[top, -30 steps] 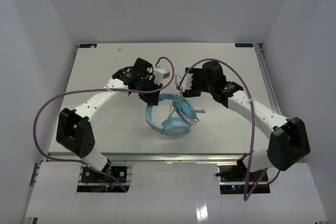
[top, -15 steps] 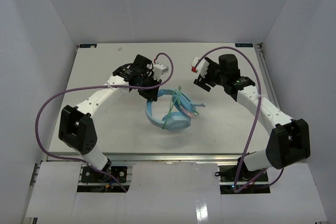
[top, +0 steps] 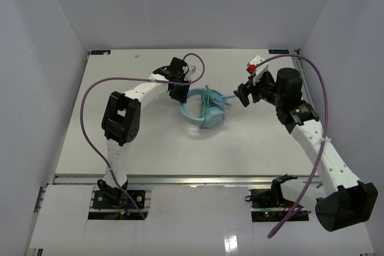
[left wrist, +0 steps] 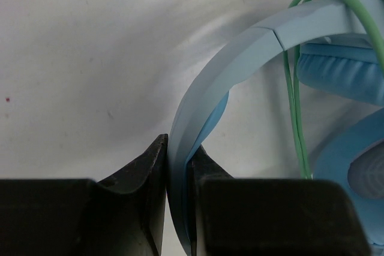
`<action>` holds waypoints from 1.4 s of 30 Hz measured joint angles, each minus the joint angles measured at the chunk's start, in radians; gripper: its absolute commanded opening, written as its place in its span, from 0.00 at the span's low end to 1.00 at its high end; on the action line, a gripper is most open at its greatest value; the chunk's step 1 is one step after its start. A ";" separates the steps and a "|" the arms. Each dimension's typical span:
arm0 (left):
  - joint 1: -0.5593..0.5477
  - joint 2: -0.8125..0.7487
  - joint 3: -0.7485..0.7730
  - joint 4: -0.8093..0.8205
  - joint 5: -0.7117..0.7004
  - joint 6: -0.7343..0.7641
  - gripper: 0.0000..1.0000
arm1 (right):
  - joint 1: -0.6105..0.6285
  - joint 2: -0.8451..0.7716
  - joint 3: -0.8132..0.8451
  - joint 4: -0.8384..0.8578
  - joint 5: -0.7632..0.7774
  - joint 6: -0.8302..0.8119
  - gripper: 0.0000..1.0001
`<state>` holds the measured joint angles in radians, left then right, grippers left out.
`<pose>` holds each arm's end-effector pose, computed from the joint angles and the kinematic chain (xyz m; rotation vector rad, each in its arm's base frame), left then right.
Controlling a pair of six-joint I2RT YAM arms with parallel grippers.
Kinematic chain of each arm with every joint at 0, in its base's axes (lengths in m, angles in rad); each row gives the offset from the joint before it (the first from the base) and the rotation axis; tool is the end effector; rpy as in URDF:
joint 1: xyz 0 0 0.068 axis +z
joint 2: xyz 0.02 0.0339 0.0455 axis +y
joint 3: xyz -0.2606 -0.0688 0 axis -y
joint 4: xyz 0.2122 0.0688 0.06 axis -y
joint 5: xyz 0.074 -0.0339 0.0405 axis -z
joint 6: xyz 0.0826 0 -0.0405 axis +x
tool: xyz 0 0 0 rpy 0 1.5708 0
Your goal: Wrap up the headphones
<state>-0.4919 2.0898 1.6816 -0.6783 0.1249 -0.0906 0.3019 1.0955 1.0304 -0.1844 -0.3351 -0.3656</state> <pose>0.3834 -0.2171 0.1726 0.5772 2.6291 -0.3521 0.2437 0.1043 0.3537 -0.8124 1.6216 0.2595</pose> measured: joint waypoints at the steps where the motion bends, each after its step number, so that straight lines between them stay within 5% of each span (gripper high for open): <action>1: 0.000 0.030 0.025 0.012 -0.011 -0.008 0.00 | -0.001 -0.022 -0.018 0.000 -0.008 0.014 0.83; 5: 0.001 0.093 0.062 0.062 -0.046 -0.037 0.03 | -0.001 -0.084 -0.090 -0.001 -0.032 0.049 0.83; 11: 0.001 0.093 0.039 0.135 -0.053 -0.061 0.51 | -0.001 -0.135 -0.166 -0.007 -0.042 0.074 0.84; 13: 0.001 0.087 0.016 0.161 -0.048 -0.070 0.57 | -0.001 -0.149 -0.179 -0.015 -0.042 0.075 0.84; 20: 0.001 0.040 -0.030 0.196 -0.028 -0.087 0.67 | -0.005 -0.188 -0.194 -0.045 -0.049 0.077 0.97; 31: 0.002 -0.229 -0.098 0.227 -0.020 -0.088 0.70 | -0.008 -0.232 -0.187 -0.163 -0.030 0.065 0.90; 36: 0.002 -0.455 -0.291 0.279 -0.028 -0.086 0.73 | -0.008 -0.223 -0.164 -0.222 0.028 0.111 0.90; 39: 0.003 -0.637 -0.454 0.313 -0.014 -0.087 0.92 | -0.008 -0.225 -0.162 -0.246 0.078 0.143 0.90; 42: 0.004 -0.838 -0.596 0.347 0.007 -0.094 0.98 | -0.008 -0.235 -0.162 -0.268 0.126 0.173 0.90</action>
<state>-0.4881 1.2520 1.0853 -0.3314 0.1314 -0.1843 0.2936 0.8602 0.8680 -0.4525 -0.2093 -0.1922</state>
